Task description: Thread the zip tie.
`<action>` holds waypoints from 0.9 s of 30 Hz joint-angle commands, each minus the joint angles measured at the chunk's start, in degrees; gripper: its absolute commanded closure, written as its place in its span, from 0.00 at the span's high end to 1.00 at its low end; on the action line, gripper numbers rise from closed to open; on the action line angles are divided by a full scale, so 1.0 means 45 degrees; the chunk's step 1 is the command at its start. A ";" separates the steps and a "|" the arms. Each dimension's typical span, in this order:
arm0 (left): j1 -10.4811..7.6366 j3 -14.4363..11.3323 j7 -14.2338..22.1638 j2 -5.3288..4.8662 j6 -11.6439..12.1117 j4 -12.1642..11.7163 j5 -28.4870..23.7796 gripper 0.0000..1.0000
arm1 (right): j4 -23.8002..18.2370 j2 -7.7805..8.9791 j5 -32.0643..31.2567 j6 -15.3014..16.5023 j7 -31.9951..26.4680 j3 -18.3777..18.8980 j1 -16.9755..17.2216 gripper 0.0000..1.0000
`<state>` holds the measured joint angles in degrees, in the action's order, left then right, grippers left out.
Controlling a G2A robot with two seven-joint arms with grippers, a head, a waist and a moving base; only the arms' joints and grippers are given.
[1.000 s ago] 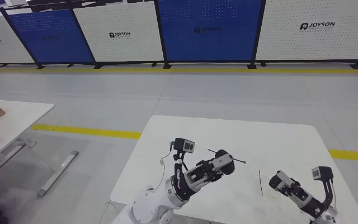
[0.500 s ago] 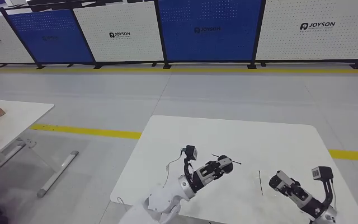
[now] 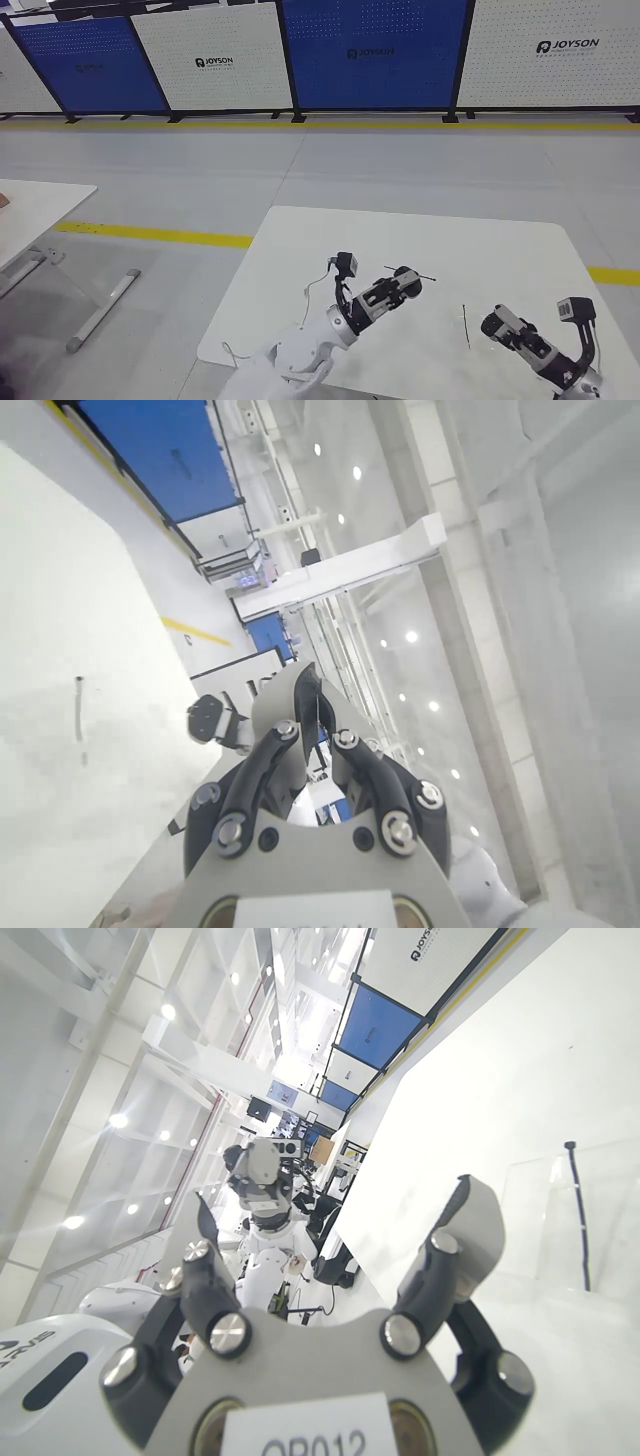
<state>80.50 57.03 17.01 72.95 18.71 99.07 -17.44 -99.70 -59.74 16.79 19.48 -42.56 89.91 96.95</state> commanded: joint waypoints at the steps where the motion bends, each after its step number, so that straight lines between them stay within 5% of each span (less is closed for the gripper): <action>1: 0.0446 0.0230 0.0248 -0.0091 0.0172 0.1110 0.0079 0.00 | 0.0000 0.0000 0.0000 0.0000 0.0000 0.0000 0.0000 1.00; 7: 0.2140 0.1487 0.1334 -0.0305 0.0172 0.4343 -0.0605 0.00 | 0.0000 0.0000 0.0000 0.0000 0.0000 0.0000 0.0000 1.00; 11: 0.2877 0.2201 0.1920 -0.0291 0.0172 0.5075 -0.0800 0.00 | 0.0000 0.0000 0.0000 0.0000 0.0000 0.0000 0.0000 1.00; 16: 0.2957 0.2323 0.2027 -0.0190 0.0172 0.4434 -0.0292 0.00 | 0.0000 0.0000 0.0000 0.0000 0.0000 0.0000 0.0000 1.00; 22: 0.2198 0.1554 0.1445 -0.0045 0.0092 0.2527 0.0642 0.00 | 0.0000 0.0000 0.0000 0.0000 0.0000 0.0000 0.0000 1.00; 27: 0.1334 0.0770 0.0910 0.0083 -0.0803 0.0998 0.1186 0.00 | 0.0000 0.0000 0.0000 0.0000 0.0000 0.0000 0.0000 1.00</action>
<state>87.22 61.20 21.58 73.21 15.91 105.01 -12.41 -99.70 -59.74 16.79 19.48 -42.56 89.91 96.95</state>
